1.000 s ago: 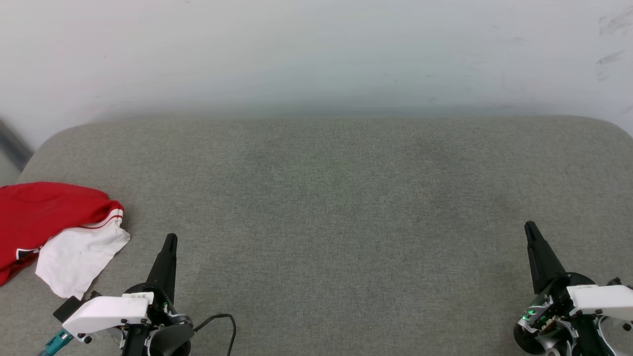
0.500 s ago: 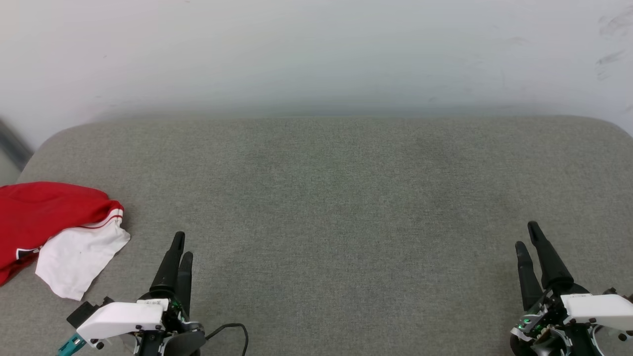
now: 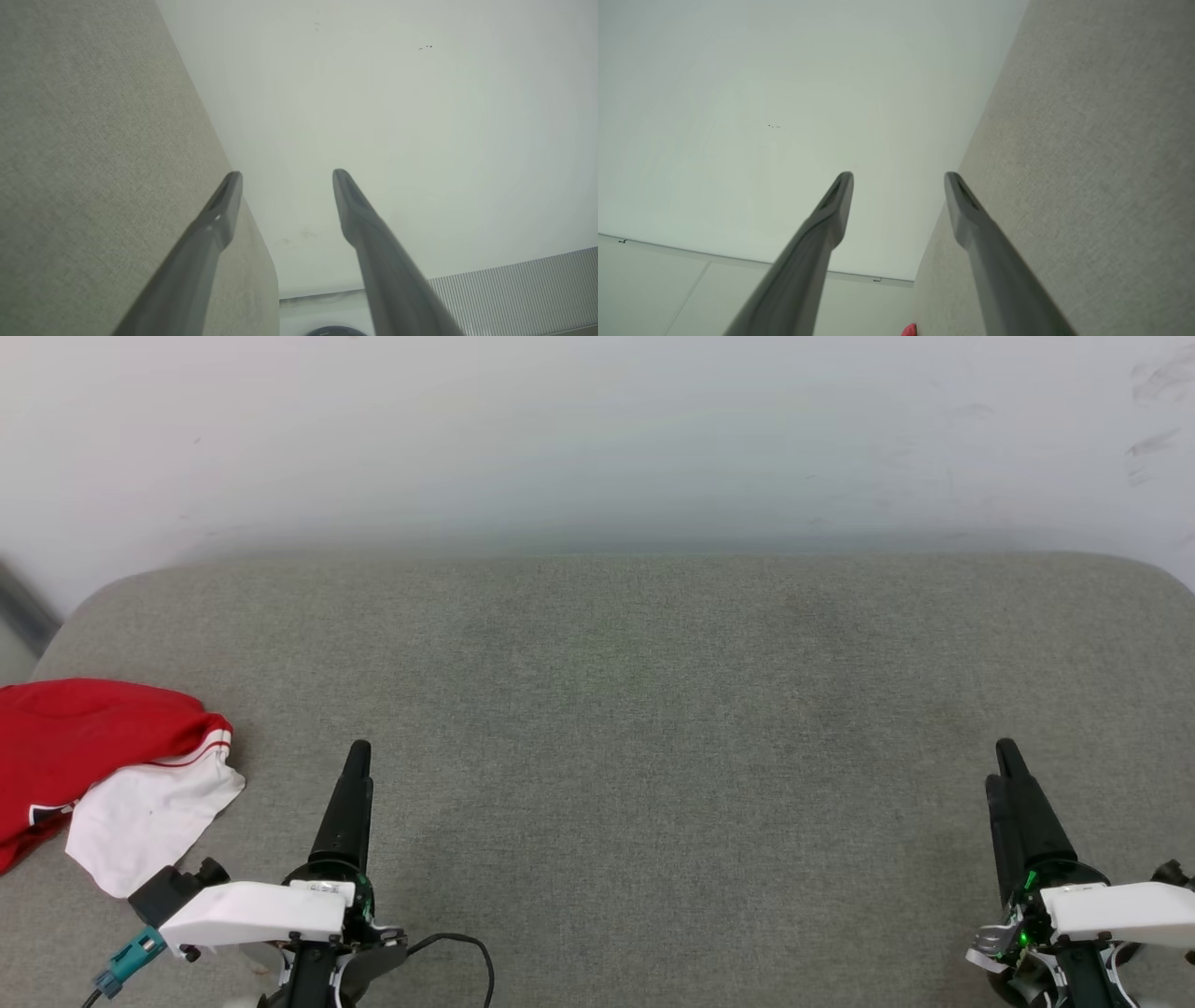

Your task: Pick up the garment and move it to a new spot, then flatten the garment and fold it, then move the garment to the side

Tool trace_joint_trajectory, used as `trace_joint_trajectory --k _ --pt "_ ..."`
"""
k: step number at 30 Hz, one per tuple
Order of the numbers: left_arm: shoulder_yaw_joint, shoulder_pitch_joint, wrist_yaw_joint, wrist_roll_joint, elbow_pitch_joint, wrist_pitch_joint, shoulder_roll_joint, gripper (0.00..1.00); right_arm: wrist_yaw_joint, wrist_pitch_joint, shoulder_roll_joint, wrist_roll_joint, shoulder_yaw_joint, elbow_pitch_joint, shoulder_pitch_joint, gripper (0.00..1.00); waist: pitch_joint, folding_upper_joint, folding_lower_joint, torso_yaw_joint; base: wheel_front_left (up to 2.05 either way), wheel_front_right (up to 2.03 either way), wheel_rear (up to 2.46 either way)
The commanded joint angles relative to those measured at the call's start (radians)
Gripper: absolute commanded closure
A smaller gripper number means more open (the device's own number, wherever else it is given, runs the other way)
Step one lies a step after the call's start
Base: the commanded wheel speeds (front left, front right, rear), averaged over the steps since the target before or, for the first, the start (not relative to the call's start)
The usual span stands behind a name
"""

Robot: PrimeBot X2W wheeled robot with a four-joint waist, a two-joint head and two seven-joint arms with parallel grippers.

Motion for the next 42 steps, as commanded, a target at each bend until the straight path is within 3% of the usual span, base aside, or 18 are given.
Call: trace_joint_trajectory --k 1,23,42 --pt "-0.008 -0.027 0.000 0.034 -0.028 -0.009 0.002 0.00 0.002 -0.009 -0.006 -0.037 -0.003 -0.027 -0.012 0.00 0.000 0.0000 0.0000 0.000 0.00 0.00 0.00" --pt "-0.083 -0.017 0.000 0.565 -0.068 -0.090 0.004 0.00 0.002 -0.081 0.005 -0.644 0.004 -0.095 0.016 0.00 -0.001 0.0000 0.0000 -0.004 0.00 0.00 0.00" --pt "-0.089 0.003 0.002 0.873 -0.056 -0.148 0.017 0.00 0.002 -0.074 0.006 -0.954 0.011 -0.138 0.038 0.00 -0.004 0.0000 0.0000 -0.007 0.00 0.00 0.00"
